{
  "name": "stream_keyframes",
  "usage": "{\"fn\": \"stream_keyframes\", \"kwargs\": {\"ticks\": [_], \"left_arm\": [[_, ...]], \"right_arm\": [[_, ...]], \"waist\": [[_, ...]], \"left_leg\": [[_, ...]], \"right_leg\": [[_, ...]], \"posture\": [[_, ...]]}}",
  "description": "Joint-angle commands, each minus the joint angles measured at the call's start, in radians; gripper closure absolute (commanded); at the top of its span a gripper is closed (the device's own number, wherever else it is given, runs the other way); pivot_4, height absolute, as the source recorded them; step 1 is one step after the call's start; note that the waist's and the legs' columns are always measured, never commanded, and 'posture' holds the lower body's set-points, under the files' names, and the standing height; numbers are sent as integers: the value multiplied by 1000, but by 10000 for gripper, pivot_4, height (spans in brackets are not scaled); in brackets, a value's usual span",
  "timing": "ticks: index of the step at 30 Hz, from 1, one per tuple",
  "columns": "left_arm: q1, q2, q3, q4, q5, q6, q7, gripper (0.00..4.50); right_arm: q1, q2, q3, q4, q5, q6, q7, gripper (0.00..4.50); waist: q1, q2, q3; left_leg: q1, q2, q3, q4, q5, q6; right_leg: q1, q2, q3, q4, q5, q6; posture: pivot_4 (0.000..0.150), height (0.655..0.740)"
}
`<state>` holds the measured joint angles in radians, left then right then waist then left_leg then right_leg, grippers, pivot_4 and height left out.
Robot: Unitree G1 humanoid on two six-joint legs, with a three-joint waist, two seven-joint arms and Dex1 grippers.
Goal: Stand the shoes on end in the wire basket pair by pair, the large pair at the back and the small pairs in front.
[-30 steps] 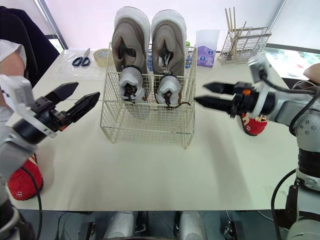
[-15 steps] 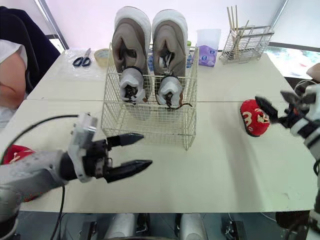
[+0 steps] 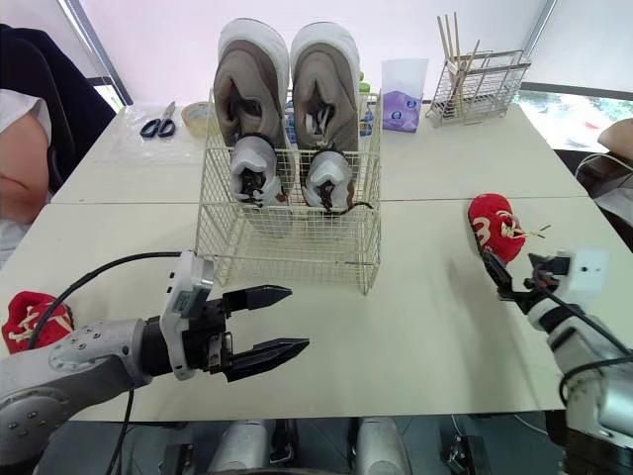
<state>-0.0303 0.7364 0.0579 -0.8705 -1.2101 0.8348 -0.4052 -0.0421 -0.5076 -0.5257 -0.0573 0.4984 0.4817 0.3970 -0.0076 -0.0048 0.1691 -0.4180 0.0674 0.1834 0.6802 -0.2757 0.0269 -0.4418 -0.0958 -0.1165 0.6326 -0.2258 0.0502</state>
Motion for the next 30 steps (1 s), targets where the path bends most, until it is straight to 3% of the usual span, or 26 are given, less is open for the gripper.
{"fn": "stream_keyframes", "kwargs": {"ticks": [1, 8, 13, 18, 21, 23, 25, 27, 30], "left_arm": [[23, 8, 8, -35, 27, -36, -13, 202], [71, 26, 19, -53, 68, -52, -11, 202], [125, 57, 56, -73, 49, -62, -1, 0], [124, 86, 132, -53, -9, -67, 12, 0], [97, 147, 235, 2, -139, -54, 27, 0], [63, 210, 316, 67, -219, -38, 21, 0], [6, 276, 365, 133, -283, -23, 14, 0], [-72, 337, 371, 197, -301, -6, 7, 0], [-178, 383, 375, 288, -347, 10, -16, 0]], "right_arm": [[-78, 3, 24, 154, -89, -123, -44, 0], [-351, 19, 76, 628, -197, -372, -112, 0], [-413, 24, 105, 763, -217, -468, -78, 22265], [-469, -31, 101, 776, -220, -558, -42, 23784], [-612, -173, 71, 775, -187, -589, 44, 23784], [-768, -274, 96, 746, -146, -548, 196, 23784], [-911, -341, 130, 649, -28, -367, 408, 23784], [-1031, -385, 151, 552, 97, -171, 552, 23784], [-1094, -424, 206, 383, 237, 62, 704, 23784]], "waist": [[-4, 1, 0], [-13, 2, 1], [-13, 2, 0], [-14, 2, 1], [-13, 15, 8], [-14, 25, 15], [-15, 30, 19], [-15, 28, 19], [-10, 14, 13]], "left_leg": [[0, 0, 0, 0, 0, 0], [0, -1, 1, 0, 5, -3], [1, 0, 1, 0, 5, -3], [6, 0, 2, 0, 4, -6], [6, -1, 3, 0, 4, -6], [5, -2, 6, 0, 5, -3], [3, -2, 7, -1, 5, -2], [4, 0, 6, -4, 6, -4], [10, 0, 2, -19, 10, -11]], "right_leg": [[0, 0, 0, 0, 0, 0], [0, 1, 1, 0, 0, 0], [0, 1, 2, 0, 1, 2], [5, 0, 2, 0, 0, 1], [4, -1, 3, 0, 0, 1], [2, -1, 5, 1, 1, 2], [-2, -1, 6, 2, 1, 2], [-3, 3, 6, 2, 2, 5], [-1, 8, 5, -2, 0, 0]], "posture": [[1500, 7357], [1500, 7357], [1500, 7357], [1500, 7357], [1500, 7357], [1500, 7357], [1500, 7357], [1500, 7357], [1500, 7357]]}}
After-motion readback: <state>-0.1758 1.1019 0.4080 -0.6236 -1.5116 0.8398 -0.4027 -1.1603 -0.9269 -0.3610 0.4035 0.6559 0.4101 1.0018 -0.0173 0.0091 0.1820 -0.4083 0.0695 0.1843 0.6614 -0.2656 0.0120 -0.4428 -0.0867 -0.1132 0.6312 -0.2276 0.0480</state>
